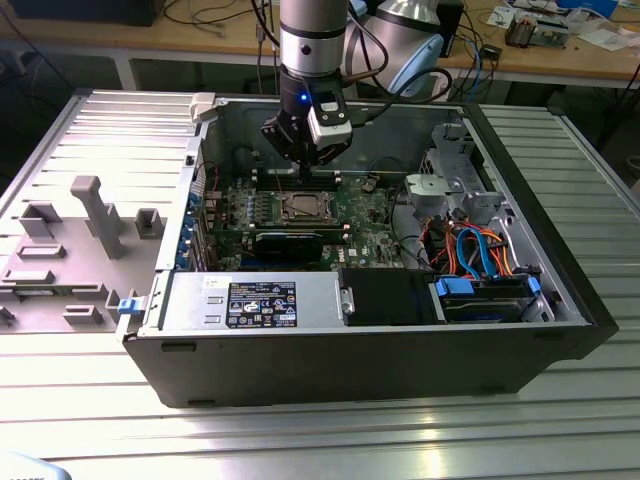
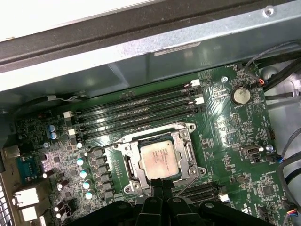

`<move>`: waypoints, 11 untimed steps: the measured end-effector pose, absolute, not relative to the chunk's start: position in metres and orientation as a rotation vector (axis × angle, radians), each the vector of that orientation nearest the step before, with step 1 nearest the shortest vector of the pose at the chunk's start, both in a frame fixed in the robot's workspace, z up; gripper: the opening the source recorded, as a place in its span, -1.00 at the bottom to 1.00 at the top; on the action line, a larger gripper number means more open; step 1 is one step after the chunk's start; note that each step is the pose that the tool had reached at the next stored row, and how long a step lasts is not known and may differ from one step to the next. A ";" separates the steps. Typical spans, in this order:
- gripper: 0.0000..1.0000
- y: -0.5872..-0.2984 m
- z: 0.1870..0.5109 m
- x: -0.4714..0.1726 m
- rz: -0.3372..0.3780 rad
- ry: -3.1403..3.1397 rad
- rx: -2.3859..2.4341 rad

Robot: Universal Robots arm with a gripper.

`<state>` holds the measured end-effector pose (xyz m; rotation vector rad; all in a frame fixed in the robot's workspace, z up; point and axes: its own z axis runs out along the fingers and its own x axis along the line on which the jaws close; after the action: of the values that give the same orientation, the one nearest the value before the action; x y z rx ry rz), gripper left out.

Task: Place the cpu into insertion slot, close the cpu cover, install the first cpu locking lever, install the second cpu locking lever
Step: 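Install the first cpu locking lever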

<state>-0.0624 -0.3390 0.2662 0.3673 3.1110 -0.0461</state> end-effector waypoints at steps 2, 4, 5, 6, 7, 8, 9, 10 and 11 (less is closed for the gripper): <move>-0.79 -0.339 0.266 -0.062 -0.046 3.111 0.364; -0.79 -0.339 0.266 -0.062 -0.046 3.112 0.362; -0.79 -0.339 0.266 -0.062 -0.046 3.112 0.361; -0.79 -0.339 0.266 -0.062 -0.046 3.112 0.359; -0.79 -0.339 0.266 -0.062 -0.046 3.112 0.357; -0.79 -0.339 0.266 -0.062 -0.046 3.112 0.355; -0.79 -0.339 0.266 -0.062 -0.046 3.112 0.354; -0.79 -0.339 0.266 -0.062 -0.046 3.113 0.352; -0.79 -0.339 0.266 -0.062 -0.046 3.113 0.352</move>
<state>-0.0624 -0.3390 0.2661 0.3518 3.1127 -0.0462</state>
